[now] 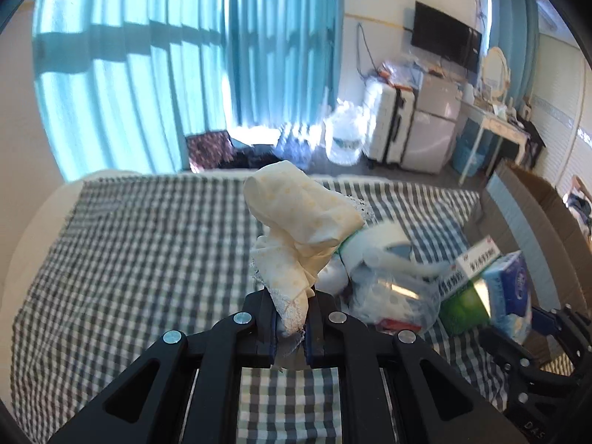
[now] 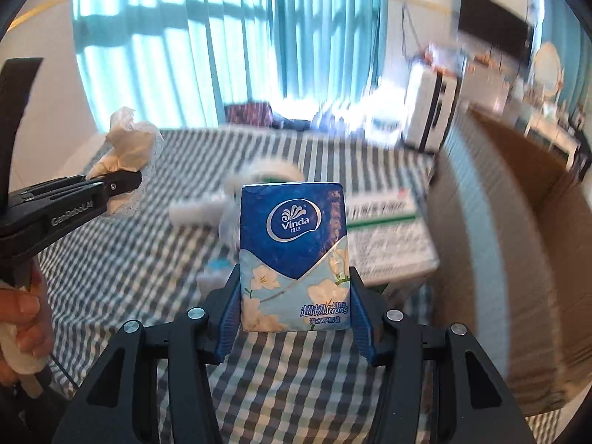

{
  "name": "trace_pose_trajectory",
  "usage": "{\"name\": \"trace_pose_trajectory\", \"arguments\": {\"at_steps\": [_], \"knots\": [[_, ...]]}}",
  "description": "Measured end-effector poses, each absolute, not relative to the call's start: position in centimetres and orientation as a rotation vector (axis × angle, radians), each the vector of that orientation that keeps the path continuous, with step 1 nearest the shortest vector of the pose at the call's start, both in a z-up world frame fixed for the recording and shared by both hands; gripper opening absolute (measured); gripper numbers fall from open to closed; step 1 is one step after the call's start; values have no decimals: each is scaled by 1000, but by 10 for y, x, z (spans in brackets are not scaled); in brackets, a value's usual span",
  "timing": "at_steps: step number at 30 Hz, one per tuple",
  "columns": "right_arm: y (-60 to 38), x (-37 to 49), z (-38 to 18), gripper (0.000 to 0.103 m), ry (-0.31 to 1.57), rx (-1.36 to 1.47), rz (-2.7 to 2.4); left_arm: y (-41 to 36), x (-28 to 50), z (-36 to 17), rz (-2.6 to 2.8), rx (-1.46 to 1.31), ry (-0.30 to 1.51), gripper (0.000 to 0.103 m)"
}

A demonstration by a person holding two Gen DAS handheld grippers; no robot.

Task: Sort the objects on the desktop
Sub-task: 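Lift the tissue pack and white cloth and carry them over the cardboard box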

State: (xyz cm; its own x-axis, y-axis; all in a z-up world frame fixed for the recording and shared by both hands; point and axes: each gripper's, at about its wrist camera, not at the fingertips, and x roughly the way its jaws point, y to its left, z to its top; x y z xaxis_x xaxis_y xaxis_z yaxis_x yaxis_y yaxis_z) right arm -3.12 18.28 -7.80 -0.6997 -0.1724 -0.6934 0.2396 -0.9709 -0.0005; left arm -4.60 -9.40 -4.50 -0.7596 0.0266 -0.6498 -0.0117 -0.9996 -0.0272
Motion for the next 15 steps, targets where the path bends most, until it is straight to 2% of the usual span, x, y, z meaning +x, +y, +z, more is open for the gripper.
{"name": "trace_pose_trajectory", "arguments": {"at_steps": [7, 15], "knots": [[180, -21, -49, 51, 34, 866, -2761, -91, -30, -27, 2974, -948, 20, 10], [162, -16, -33, 51, 92, 776, -2778, -86, -22, -19, 2946, -907, 5, 10]]}}
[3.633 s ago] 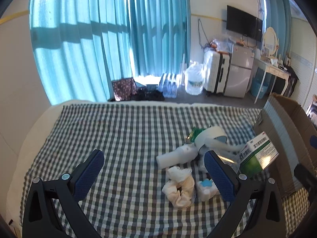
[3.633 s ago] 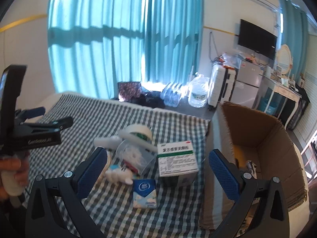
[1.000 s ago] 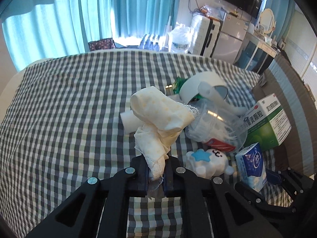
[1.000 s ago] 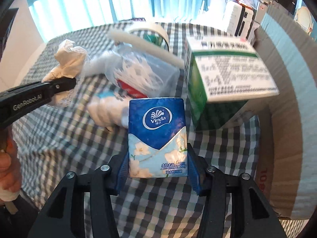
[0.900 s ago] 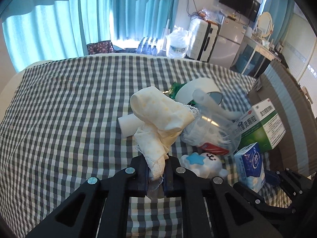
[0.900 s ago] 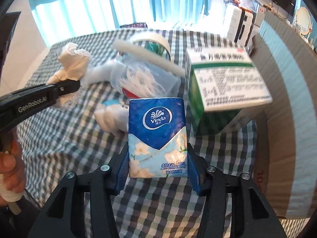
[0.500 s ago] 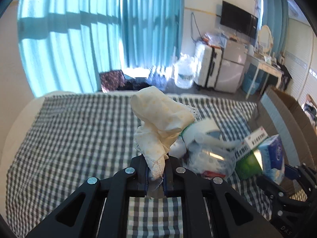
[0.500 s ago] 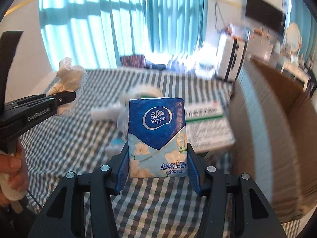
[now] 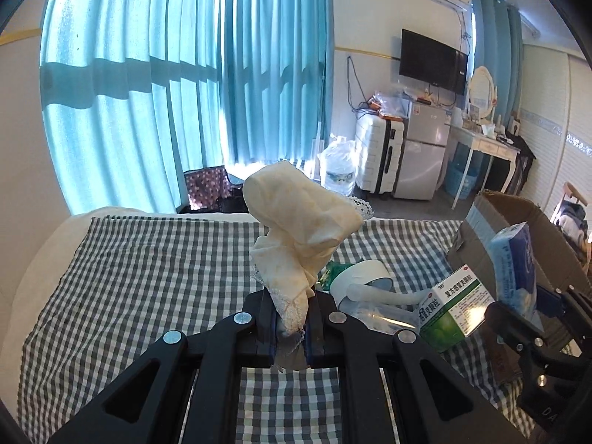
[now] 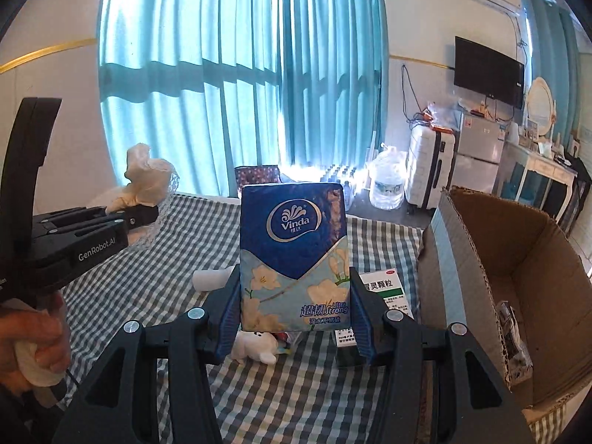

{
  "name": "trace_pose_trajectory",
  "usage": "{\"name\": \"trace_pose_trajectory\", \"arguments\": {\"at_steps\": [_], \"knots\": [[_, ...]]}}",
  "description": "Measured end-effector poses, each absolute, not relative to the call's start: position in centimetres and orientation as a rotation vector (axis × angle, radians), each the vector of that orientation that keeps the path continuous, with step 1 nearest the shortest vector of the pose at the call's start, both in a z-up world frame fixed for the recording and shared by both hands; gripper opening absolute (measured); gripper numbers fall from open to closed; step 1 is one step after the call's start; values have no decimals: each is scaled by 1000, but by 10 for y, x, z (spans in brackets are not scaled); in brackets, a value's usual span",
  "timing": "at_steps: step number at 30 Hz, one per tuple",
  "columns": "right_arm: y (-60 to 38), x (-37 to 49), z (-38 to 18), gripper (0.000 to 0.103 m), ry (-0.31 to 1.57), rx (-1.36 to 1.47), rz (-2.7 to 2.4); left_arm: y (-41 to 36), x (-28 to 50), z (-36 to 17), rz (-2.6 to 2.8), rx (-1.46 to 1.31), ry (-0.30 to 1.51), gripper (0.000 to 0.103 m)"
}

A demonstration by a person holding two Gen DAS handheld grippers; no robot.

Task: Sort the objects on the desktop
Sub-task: 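Lift the tissue pack and white cloth and carry them over the cardboard box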

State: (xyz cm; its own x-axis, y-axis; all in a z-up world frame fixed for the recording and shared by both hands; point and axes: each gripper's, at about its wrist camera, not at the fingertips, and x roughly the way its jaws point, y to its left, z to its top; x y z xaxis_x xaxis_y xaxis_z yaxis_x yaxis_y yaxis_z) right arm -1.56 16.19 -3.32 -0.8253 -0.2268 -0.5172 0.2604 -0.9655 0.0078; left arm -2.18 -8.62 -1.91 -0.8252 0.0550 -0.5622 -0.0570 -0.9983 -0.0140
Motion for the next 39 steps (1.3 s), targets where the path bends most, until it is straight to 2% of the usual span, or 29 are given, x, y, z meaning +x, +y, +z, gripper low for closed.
{"name": "trace_pose_trajectory", "arguments": {"at_steps": [10, 16, 27, 34, 39], "knots": [[175, -5, -17, 51, 79, 733, -2804, -56, -10, -5, 2916, -846, 43, 10], [190, 8, -2, 51, 64, 703, -2847, -39, -5, 9, 2883, -823, -2, 10], [220, 33, 29, 51, 86, 637, -2948, 18, 15, 33, 2845, -757, 68, 10], [253, 40, 49, 51, 10, 619, -3018, 50, 18, 47, 2815, -743, 46, 10], [274, 46, 60, 51, 31, 595, -3075, 73, 18, 57, 2799, -733, 44, 10]]}}
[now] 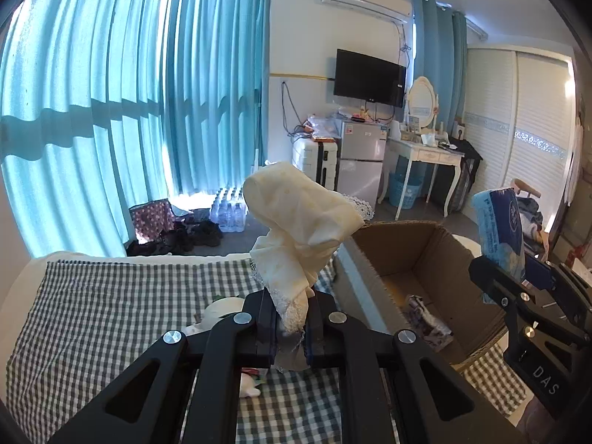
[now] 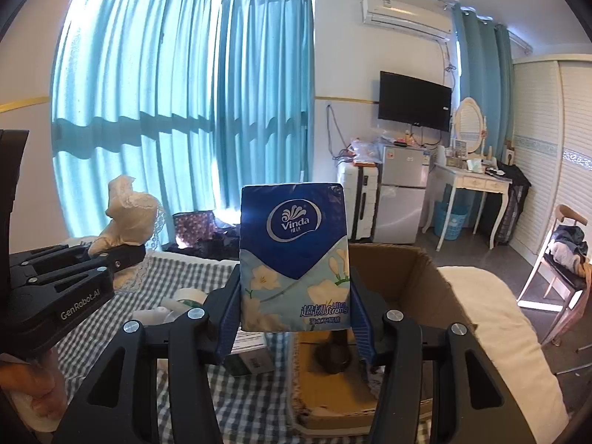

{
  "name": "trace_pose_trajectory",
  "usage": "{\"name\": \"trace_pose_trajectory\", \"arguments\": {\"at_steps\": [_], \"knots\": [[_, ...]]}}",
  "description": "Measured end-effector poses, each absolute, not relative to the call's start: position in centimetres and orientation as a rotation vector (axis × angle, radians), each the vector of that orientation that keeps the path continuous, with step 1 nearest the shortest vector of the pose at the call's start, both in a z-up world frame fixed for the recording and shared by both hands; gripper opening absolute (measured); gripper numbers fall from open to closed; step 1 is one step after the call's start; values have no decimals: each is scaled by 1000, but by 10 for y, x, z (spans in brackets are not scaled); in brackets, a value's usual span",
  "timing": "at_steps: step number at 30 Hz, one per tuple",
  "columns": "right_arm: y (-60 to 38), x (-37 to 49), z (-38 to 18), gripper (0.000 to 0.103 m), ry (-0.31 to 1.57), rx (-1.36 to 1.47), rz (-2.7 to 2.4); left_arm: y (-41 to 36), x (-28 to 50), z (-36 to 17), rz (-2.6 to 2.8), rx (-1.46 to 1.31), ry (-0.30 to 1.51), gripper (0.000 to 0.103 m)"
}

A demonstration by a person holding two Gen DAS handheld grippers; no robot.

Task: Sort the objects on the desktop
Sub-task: 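Lift the tissue pack and white cloth and carry them over the cardboard box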

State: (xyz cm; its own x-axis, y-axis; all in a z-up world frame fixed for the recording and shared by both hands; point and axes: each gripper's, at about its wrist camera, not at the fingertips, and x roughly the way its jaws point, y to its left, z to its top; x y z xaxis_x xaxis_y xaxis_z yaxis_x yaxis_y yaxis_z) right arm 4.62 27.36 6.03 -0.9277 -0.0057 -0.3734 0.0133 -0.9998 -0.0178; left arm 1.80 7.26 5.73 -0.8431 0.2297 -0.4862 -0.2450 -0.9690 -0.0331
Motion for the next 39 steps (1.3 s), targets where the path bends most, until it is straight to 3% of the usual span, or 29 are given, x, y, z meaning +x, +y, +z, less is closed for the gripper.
{"name": "trace_pose_trajectory", "arguments": {"at_steps": [7, 17, 28, 32, 39], "knots": [[311, 50, 70, 51, -99, 598, -3081, 112, 14, 69, 2786, -724, 63, 10], [346, 56, 78, 51, -45, 580, -3196, 183, 0, 70, 2717, -736, 116, 10], [405, 51, 68, 51, -225, 616, -3182, 253, -19, 50, 2657, -767, 182, 10], [423, 36, 52, 51, -289, 693, -3161, 276, -31, 38, 2638, -794, 198, 10], [429, 8, 25, 51, -219, 915, -3118, 299, -49, 5, 2591, -887, 195, 10]]}}
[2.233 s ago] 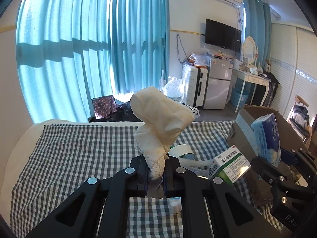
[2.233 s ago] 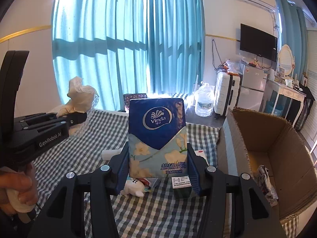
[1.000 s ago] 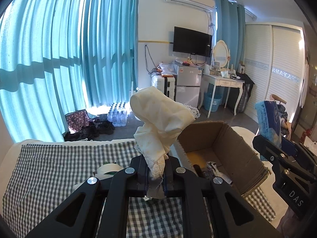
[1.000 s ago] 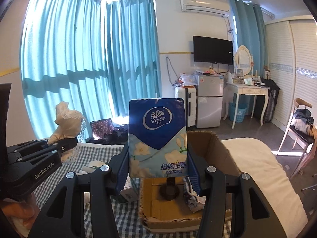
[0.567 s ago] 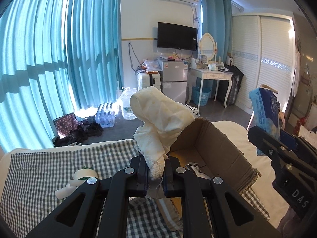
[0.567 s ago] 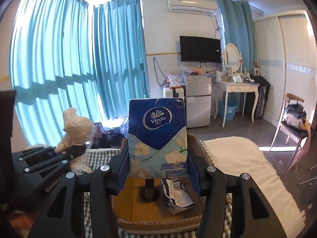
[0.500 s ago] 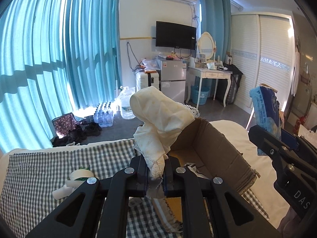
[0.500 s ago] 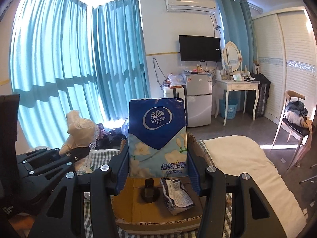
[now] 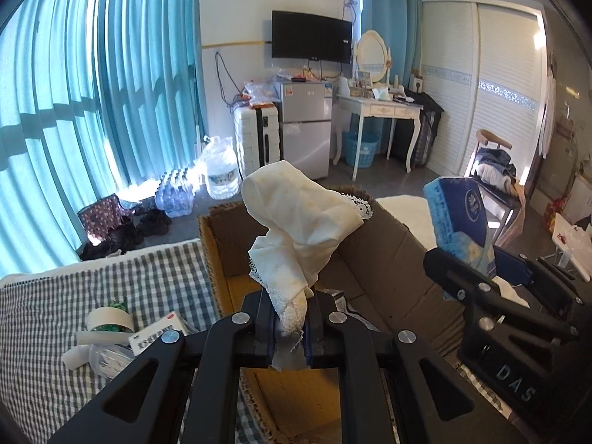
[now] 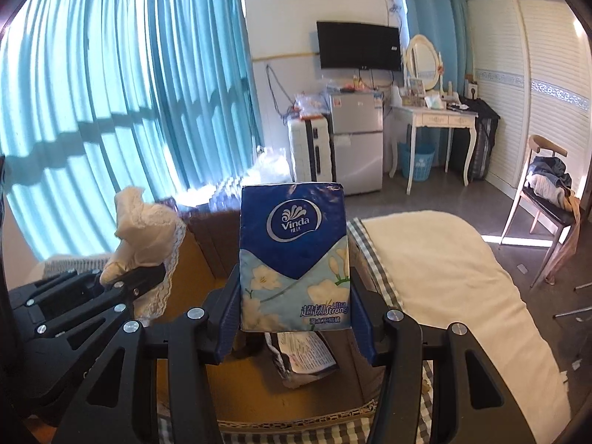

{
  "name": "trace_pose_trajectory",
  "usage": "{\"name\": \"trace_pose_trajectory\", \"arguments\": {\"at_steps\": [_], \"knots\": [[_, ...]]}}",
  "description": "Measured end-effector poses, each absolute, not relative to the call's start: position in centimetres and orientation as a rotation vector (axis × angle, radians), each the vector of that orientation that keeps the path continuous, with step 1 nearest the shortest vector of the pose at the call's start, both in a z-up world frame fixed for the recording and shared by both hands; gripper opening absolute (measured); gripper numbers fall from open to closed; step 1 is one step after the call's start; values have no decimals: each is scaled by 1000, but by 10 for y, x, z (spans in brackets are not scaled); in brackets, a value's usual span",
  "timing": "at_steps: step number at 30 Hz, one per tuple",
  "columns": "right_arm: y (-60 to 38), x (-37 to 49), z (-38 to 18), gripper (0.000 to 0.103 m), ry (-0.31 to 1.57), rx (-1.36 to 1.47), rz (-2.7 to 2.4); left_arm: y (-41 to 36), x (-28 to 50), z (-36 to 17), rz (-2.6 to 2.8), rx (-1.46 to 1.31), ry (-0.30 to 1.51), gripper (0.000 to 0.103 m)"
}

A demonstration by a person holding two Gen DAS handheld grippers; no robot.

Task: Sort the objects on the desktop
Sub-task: 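Lift the tissue pack and white cloth and carry them over the cardboard box, then open the right gripper to drop the tissue pack while the left drops the cloth into the box, then move both grippers back over the remaining items on the bed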

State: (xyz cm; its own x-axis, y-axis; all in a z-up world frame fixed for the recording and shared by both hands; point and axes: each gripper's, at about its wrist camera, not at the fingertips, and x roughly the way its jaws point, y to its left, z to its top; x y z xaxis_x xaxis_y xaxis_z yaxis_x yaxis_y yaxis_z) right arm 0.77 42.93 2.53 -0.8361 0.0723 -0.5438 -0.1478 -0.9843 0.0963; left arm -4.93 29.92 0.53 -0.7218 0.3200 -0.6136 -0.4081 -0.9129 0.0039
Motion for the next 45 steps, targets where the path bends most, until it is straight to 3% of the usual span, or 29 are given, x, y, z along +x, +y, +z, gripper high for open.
{"name": "trace_pose_trajectory", "arguments": {"at_steps": [14, 18, 22, 26, 35, 39, 45], "knots": [[449, -15, -15, 52, 169, -1146, 2757, 317, -60, -41, 2516, -1050, 236, 13], [452, -15, -13, 53, 182, -1134, 2753, 314, -61, -42, 2516, -1070, 212, 28], [460, -14, -11, 53, 261, -1118, 2764, 309, -63, -40, 2538, -1079, 207, 65], [464, -10, -5, 62, 312, -1067, 2766, 303, -60, -34, 2557, -1060, 199, 69], [466, -7, 3, 65, 405, -997, 2799, 284, -57, -19, 2609, -1036, 163, 81], [462, -4, 10, 67, 400, -964, 2809, 271, -55, -9, 2649, -1010, 144, 92], [455, 6, 27, 82, 383, -870, 2863, 237, -47, 15, 2712, -936, 102, 102]]}}
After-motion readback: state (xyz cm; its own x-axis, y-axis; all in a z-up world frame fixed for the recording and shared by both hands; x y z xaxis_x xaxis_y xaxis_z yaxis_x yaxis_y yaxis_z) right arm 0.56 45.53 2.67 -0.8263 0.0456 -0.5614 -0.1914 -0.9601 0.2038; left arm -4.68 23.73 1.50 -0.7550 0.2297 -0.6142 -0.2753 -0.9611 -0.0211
